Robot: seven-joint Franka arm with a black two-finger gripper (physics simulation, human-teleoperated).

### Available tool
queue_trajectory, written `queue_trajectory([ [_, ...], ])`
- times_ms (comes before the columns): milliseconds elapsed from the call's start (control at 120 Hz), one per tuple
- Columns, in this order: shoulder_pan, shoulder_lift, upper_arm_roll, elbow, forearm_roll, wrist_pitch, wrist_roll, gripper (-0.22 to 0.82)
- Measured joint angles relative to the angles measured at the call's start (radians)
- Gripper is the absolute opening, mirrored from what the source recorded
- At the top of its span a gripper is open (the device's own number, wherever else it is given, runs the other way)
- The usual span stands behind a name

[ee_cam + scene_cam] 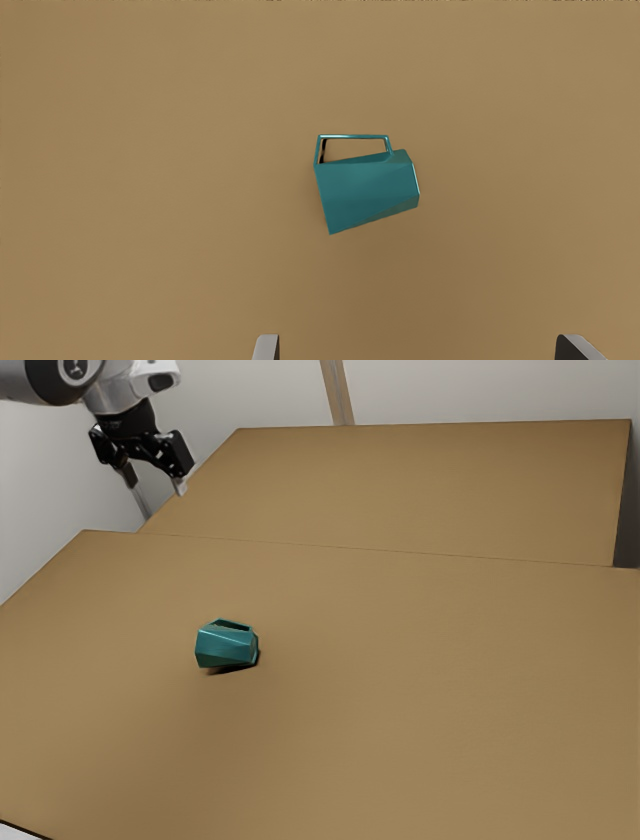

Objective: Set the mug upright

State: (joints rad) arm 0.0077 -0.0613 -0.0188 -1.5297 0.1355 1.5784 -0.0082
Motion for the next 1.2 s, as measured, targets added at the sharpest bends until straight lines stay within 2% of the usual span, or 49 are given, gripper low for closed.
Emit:
queue_trajectory([
  [258,-0.010,-0.007,0.017,-0.041,-0.015,0.041,0.005,0.60],
  [492,0.068,0.055,0.029,-0.106,-0.154,0.062,0.006,0.60],
  [625,0.123,0.102,0.034,-0.169,-0.265,0.065,0.008,0.60],
  [850,0.244,0.201,0.107,-0.229,-0.414,0.063,0.024,0.60],
  [975,0.252,0.282,0.146,-0.236,-0.499,0.064,0.050,0.60],
  [1200,0.250,0.397,0.167,-0.228,-0.642,0.072,0.107,0.60],
])
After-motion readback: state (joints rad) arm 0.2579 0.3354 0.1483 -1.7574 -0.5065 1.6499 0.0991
